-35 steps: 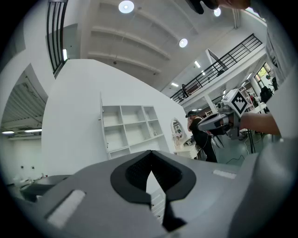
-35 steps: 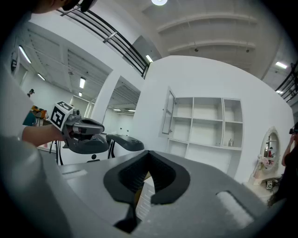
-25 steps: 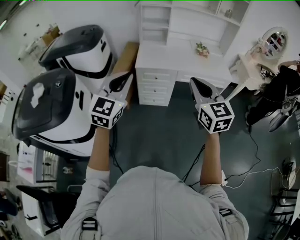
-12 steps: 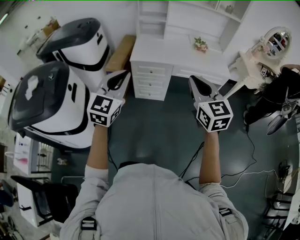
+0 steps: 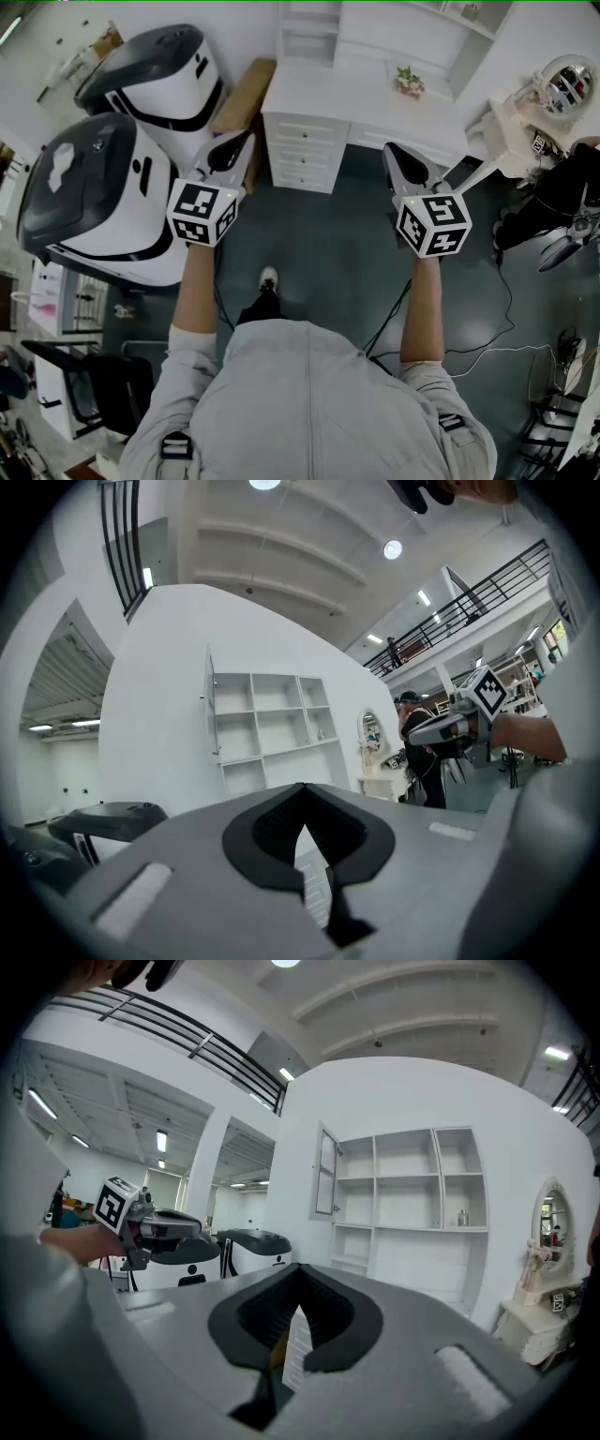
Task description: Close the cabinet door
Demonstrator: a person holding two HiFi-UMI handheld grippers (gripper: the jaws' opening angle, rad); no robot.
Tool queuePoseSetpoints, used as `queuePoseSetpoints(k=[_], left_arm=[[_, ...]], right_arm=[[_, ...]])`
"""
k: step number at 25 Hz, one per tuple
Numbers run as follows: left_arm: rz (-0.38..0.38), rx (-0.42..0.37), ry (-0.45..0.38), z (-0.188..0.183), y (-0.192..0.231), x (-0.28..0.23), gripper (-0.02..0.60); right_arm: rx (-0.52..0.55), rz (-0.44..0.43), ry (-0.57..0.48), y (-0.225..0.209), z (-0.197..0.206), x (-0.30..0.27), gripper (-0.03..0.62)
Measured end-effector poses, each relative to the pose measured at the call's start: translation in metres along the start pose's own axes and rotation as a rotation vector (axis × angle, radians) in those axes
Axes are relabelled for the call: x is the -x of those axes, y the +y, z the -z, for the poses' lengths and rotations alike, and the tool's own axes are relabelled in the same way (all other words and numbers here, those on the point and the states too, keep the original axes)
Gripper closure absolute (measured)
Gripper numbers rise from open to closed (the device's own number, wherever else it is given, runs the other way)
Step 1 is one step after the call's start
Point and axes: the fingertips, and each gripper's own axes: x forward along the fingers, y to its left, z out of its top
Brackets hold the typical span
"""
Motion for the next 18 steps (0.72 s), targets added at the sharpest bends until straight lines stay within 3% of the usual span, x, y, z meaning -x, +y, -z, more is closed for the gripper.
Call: queuePoseSetpoints(k=[12,18], left_arm=[[-0.006,-0.03,-0.089,0.007,0.072,-0.08,0.563],[0.001,-0.04,-0.051,0.025,0.134,-0.135,0.561]], right_arm=[[-0.001,0.014,0.013,-0.036,0.002,-0.105,0.592],[-0.01,0.007,0.015,-0.052,-0.015,-0.183,0.592]])
